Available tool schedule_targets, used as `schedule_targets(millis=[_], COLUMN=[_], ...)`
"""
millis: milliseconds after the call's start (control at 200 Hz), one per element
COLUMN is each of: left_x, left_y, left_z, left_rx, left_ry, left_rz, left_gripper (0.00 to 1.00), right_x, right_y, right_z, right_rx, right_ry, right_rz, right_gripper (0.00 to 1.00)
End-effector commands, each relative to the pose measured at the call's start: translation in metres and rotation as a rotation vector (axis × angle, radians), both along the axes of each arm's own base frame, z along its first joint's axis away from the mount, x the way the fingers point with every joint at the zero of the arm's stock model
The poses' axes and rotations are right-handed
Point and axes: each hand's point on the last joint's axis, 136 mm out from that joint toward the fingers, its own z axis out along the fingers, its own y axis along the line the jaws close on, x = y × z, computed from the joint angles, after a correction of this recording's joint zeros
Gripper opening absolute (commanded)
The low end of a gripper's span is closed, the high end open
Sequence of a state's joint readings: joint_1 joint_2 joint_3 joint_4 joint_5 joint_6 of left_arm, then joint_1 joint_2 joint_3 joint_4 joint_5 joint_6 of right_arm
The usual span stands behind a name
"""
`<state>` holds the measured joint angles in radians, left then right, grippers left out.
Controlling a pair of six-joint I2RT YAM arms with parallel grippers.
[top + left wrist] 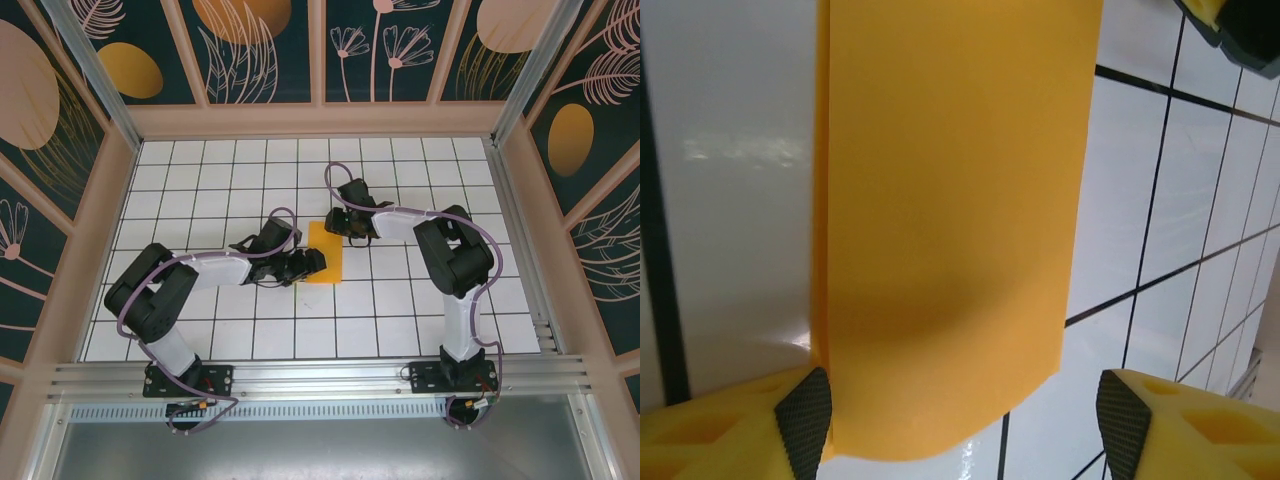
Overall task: Fold a paper plane with a square sheet of paper (pick it up from the middle)
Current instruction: Fold the triangle a second time at the center of the table.
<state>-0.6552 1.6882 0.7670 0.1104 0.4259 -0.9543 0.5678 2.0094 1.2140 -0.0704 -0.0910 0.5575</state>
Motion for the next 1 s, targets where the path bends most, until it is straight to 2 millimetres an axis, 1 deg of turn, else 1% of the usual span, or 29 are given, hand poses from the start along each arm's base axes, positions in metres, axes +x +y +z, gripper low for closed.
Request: schedule_targets(millis=[0,165,325,470,555,565,575,650,701,786,916,991], left_x=[-0.002,-0.001,0.001,0.015,0.026,0.027,0.027,0.039,0.043,0.046,0.049,0.049], left_y=[-0.013,-0.013,-0.021,-0.024,-0.027,-0.026,-0.026,-0.026,-0.026,-0.029,-0.026,-0.026], left_z=[0.011,0.014,0.021,0.024,0.034,0.026,0.025,0.027,0.028,0.031,0.024,0.025], left_rx=[-0.064,-0.069,-0.118,-0.098,-0.088,-0.072,-0.066,-0.030,-0.022,-0.027,-0.003,-0.006], left_ry=[-0.016,-0.034,-0.054,-0.105,-0.156,-0.143,-0.148,-0.192,-0.209,-0.239,-0.253,-0.266], left_rz=[-0.052,-0.046,-0.064,-0.060,-0.063,-0.061,-0.063,-0.059,-0.061,-0.075,-0.088,-0.096], left_gripper=[0.69,0.68,0.68,0.70,0.71,0.71,0.71,0.71,0.72,0.72,0.73,0.73], right_x=[-0.039,-0.039,-0.040,-0.039,-0.039,-0.040,-0.040,-0.040,-0.040,-0.040,-0.039,-0.039], right_y=[-0.031,-0.031,-0.031,-0.031,-0.032,-0.032,-0.032,-0.032,-0.033,-0.033,-0.033,-0.032], right_z=[-0.063,-0.064,-0.063,-0.064,-0.065,-0.065,-0.065,-0.065,-0.065,-0.064,-0.064,-0.064], right_rx=[-0.116,-0.116,-0.116,-0.118,-0.121,-0.121,-0.122,-0.122,-0.123,-0.121,-0.118,-0.117], right_ry=[0.191,0.192,0.192,0.192,0.194,0.195,0.195,0.196,0.196,0.195,0.193,0.195], right_rz=[-0.024,-0.024,-0.022,-0.023,-0.023,-0.023,-0.024,-0.023,-0.022,-0.022,-0.024,-0.024], right_gripper=[0.39,0.39,0.39,0.39,0.39,0.39,0.39,0.39,0.39,0.39,0.39,0.39])
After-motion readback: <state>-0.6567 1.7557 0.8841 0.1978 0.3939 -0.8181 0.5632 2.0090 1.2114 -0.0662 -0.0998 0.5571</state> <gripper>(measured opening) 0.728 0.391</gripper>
